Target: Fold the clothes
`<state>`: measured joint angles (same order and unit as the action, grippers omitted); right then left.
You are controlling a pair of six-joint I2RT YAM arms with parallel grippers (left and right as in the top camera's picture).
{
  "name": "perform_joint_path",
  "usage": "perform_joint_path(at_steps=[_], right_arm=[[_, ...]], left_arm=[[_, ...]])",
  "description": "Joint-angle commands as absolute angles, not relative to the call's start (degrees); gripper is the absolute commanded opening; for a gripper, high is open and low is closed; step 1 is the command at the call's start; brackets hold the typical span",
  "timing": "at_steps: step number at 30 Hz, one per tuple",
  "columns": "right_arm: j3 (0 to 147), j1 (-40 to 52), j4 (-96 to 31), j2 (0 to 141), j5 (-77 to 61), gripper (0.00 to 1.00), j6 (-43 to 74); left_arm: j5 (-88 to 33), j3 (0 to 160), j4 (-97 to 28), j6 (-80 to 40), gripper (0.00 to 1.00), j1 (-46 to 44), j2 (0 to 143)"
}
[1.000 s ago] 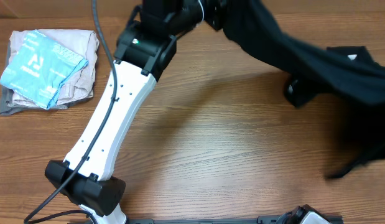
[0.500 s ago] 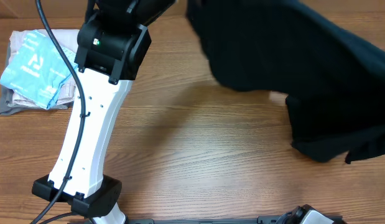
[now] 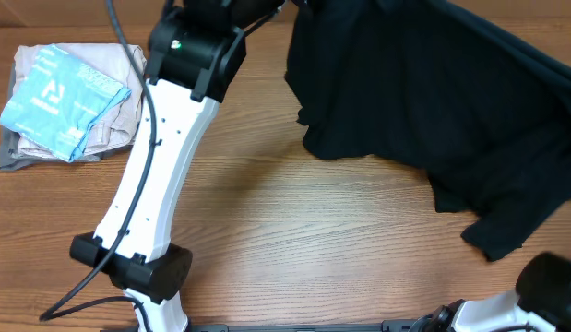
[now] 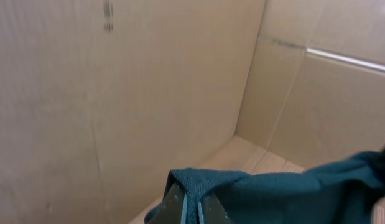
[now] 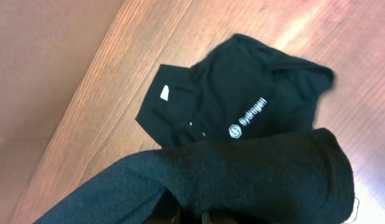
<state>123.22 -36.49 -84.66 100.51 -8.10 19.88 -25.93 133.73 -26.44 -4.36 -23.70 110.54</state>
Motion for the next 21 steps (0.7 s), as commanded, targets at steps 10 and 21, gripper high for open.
perform_joint_path(at_steps=[10, 21], right_arm=[[122.19, -36.84, -82.13, 103.77, -3.14, 0.04, 17.80], [106.91, -36.95, -72.40, 111.77, -3.03, 0.04, 17.76]], left_arm=[[-23.55, 133.99, -36.21, -4.69, 0.04, -24.95, 111.53], [-23.57, 133.99, -40.14, -4.71, 0.04, -26.44, 117.89]])
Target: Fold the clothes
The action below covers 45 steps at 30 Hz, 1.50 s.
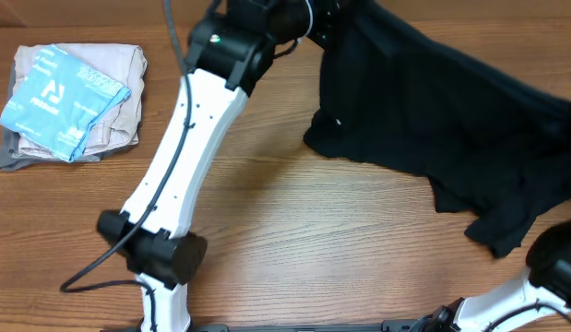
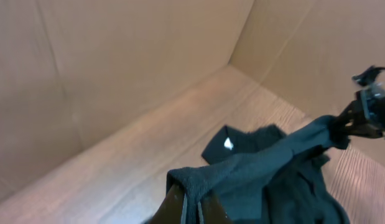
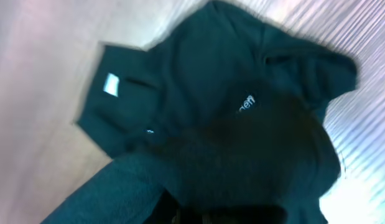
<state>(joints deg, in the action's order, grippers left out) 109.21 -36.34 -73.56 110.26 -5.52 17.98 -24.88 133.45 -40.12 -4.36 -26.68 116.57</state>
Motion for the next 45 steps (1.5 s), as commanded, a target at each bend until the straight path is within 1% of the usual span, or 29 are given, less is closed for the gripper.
perform_joint_path(at_steps=[1, 7, 12, 16, 19, 20, 21, 22, 24, 26, 28, 31, 34, 38, 43, 45], right_arm=[[106.06, -36.95, -71.66, 112.38, -3.03, 0.04, 17.76], [103.53, -36.99, -70.96, 115.74, -3.09, 0.04, 17.80], [100.88, -36.99, -70.17, 115.87, -3.03, 0.04, 18.00], [100.53, -36.99, -68.66, 115.87, -3.11, 0.18, 18.00], [100.53, -36.99, -68.99, 115.87, -3.16, 0.38, 18.09], [100.53, -36.99, -69.36, 115.87, -3.11, 0.47, 18.48], [100.53, -37.01, -69.89, 115.87, -3.05, 0.54, 19.27], [100.53, -37.10, -70.48, 115.87, -3.05, 0.59, 19.79], [100.49, -37.28, -71.22, 115.87, -3.03, 0.61, 19.92], [100.49, -37.39, -71.00, 115.87, -3.03, 0.67, 19.90], [100.49, -37.50, -70.98, 115.87, -3.05, 0.71, 19.94], [100.44, -37.69, -71.90, 115.87, -3.03, 0.70, 21.21], [99.83, -37.95, -73.95, 115.87, -3.22, 0.67, 22.68], [98.04, -38.96, -77.06, 115.87, -6.46, 0.59, 22.72], [94.94, -41.98, -76.75, 115.87, -12.99, 0.58, 22.72], [92.58, -43.66, -74.37, 115.87, -14.76, 0.58, 22.72]], left_arm=[[-23.55, 133.99, -40.29, -4.71, 0.04, -26.48, 118.32], [-23.55, 133.99, -40.88, -4.71, 0.04, -26.70, 118.78], [-23.53, 133.99, -42.02, -4.71, 0.04, -26.70, 118.78], [-23.55, 133.99, -43.44, -4.71, 0.04, -26.70, 118.78], [-23.55, 133.99, -43.94, -4.71, 0.04, -26.70, 118.78], [-23.55, 133.99, -43.94, -4.71, 0.04, -26.70, 118.78], [-23.55, 133.99, -43.94, -4.71, 0.04, -26.70, 118.78], [-23.55, 133.99, -43.92, -4.71, 0.04, -26.70, 118.78], [-23.55, 133.99, -43.94, -4.71, 0.04, -26.70, 118.78], [-23.55, 133.99, -43.94, -4.71, 0.04, -26.70, 118.78], [-23.55, 133.99, -43.94, -4.71, 0.04, -26.70, 118.78], [-23.57, 133.99, -43.94, -4.71, 0.04, -26.70, 118.78], [-23.57, 133.99, -43.94, -4.73, 0.05, -26.70, 118.78], [-23.55, 133.99, -43.90, -4.71, 0.06, -26.70, 118.78], [-23.55, 133.99, -43.90, -4.71, 0.07, -26.70, 118.78], [-23.55, 133.99, -43.88, -4.71, 0.08, -26.70, 118.78]])
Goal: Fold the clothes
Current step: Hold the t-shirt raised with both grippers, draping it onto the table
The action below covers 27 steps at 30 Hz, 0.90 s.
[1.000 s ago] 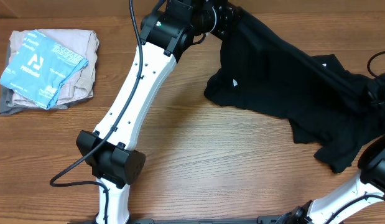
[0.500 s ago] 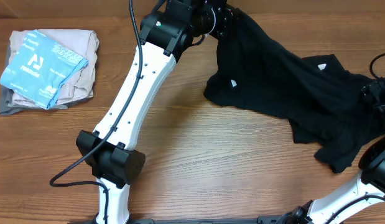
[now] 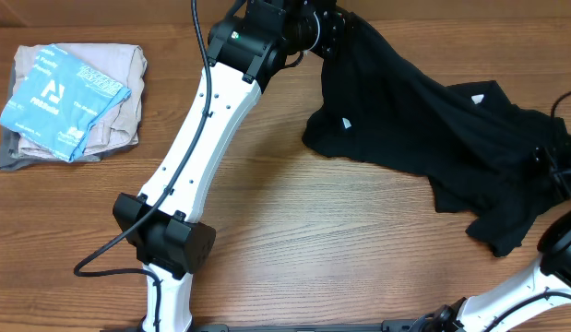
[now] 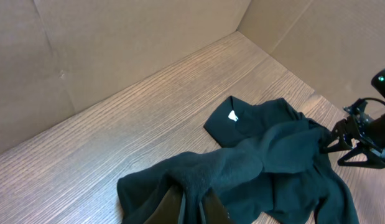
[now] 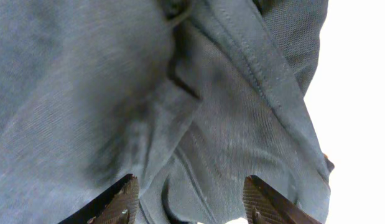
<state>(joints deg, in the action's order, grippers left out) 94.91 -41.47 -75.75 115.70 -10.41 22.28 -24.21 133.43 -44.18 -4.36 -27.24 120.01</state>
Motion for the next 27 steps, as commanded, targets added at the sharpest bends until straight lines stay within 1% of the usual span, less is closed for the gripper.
perform_joint_path(at_steps=[1, 4, 8, 16, 25, 26, 27], right_arm=[[91.11, -44.42, -72.66, 115.87, -16.21, 0.57, 22.74], [86.13, -46.57, -66.89, 115.87, -23.49, 0.54, 22.48], [81.08, -47.03, -60.84, 115.87, -26.70, 0.49, 22.06], [80.20, -45.60, -57.60, 115.85, -29.63, 0.49, 21.23], [80.20, -45.60, -53.98, 115.85, -29.65, 0.48, 21.26], [80.20, -45.60, -53.78, 115.85, -29.65, 0.45, 21.26], [80.20, -45.60, -53.71, 115.85, -29.65, 0.40, 21.26]], left_arm=[[-23.55, 133.99, -43.83, -4.71, 0.08, -26.70, 118.78], [-23.55, 133.99, -43.46, -4.71, 0.08, -26.70, 118.78], [-23.57, 133.99, -43.27, -4.73, 0.09, -26.70, 118.78], [-23.57, 133.99, -43.31, -4.73, 0.09, -26.70, 118.78], [-23.57, 133.99, -43.33, -4.73, 0.10, -26.70, 118.78], [-23.57, 133.99, -43.33, -4.73, 0.10, -26.70, 118.78], [-23.57, 133.99, -43.31, -4.73, 0.10, -26.70, 118.78]])
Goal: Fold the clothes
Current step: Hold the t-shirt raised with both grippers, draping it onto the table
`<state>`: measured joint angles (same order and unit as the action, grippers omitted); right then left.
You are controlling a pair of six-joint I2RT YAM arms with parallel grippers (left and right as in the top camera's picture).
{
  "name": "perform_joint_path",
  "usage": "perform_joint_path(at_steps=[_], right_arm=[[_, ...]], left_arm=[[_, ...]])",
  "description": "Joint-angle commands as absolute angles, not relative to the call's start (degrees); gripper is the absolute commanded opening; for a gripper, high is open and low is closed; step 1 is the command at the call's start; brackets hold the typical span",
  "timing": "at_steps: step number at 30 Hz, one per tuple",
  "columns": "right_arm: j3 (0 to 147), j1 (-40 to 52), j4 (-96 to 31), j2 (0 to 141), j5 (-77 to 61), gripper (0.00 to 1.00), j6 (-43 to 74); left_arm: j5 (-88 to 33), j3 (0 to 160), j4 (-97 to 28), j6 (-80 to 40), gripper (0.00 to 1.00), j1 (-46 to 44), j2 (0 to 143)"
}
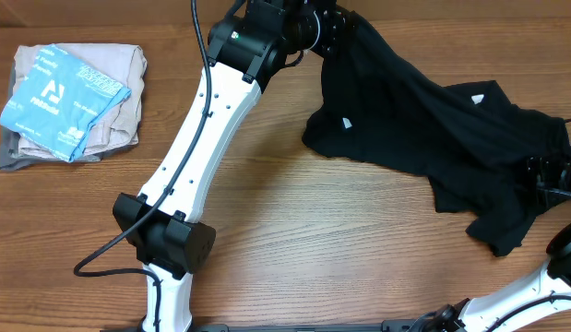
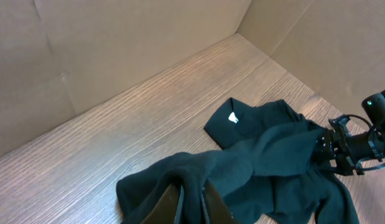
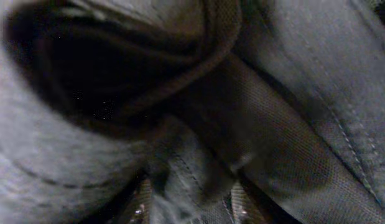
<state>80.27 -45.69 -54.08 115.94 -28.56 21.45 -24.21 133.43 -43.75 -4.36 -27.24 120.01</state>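
Note:
A black polo shirt [image 1: 433, 120] lies crumpled over the right half of the wooden table [image 1: 294, 240], with a white neck label [image 1: 479, 97] showing. My left gripper [image 1: 333, 32] at the far edge is shut on a raised fold of it. The left wrist view shows that fold pinched in the left gripper [image 2: 192, 202], with the shirt [image 2: 273, 162] spread beyond. My right gripper [image 1: 551, 173] sits at the table's right edge, pushed into the shirt. Dark cloth [image 3: 180, 93] fills the right wrist view. There the right gripper [image 3: 192, 202] has its fingers [image 3: 145, 199] apart with cloth bunched between them.
A stack of folded clothes [image 1: 68, 97], beige and grey with a light blue piece on top, lies at the far left. The left arm [image 1: 188, 157] reaches diagonally across the table's middle. Cardboard walls [image 2: 117, 50] close off the far side.
My right gripper has shifted a little toward the front edge and deeper into the shirt, and its fingers stand closer together than before. The left gripper and its fold are unchanged.
Both grippers first held the shirt lifted and stretched across the far right. It then hung lower between them. By 0.9 s ago it lay on the table and the right gripper had let go and stood open against it, while the left kept its hold.

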Motion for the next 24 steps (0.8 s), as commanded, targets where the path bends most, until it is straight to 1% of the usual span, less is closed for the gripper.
perform_joint_path(at_steps=[1, 2, 3, 14, 15, 16, 17, 19, 24], right_arm=[[80.20, -45.58, -53.69, 115.85, -29.63, 0.34, 21.26], [80.20, -45.58, -53.60, 115.85, -29.63, 0.29, 21.26], [80.20, -45.58, -53.43, 115.85, -29.63, 0.29, 21.26], [80.20, -45.58, -50.15, 115.85, -29.21, 0.29, 21.26], [80.20, -45.58, -50.02, 115.85, -29.23, 0.20, 21.26], [80.20, -45.58, -49.95, 115.85, -29.23, 0.08, 21.28], [80.20, -45.58, -49.91, 115.85, -29.23, 0.04, 21.30], [80.20, -45.58, -49.54, 115.85, -29.47, 0.04, 21.50], [83.35, -45.63, -49.41, 114.83, -36.60, 0.04, 21.21]], left_arm=[[-23.57, 133.99, -43.33, -4.73, 0.11, -26.70, 118.78], [-23.57, 133.99, -43.31, -4.73, 0.11, -26.70, 118.78], [-23.57, 133.99, -43.31, -4.73, 0.11, -26.70, 118.78], [-23.57, 133.99, -43.64, -4.71, 0.11, -26.70, 118.78], [-23.57, 133.99, -43.66, -4.71, 0.11, -26.70, 118.78], [-23.57, 133.99, -43.66, -4.71, 0.11, -26.70, 118.78], [-23.55, 133.99, -43.66, -4.71, 0.11, -26.70, 118.78], [-23.57, 133.99, -43.62, -4.71, 0.04, -26.70, 118.78], [-22.35, 134.28, -41.36, -4.27, 0.04, -26.61, 118.28]])
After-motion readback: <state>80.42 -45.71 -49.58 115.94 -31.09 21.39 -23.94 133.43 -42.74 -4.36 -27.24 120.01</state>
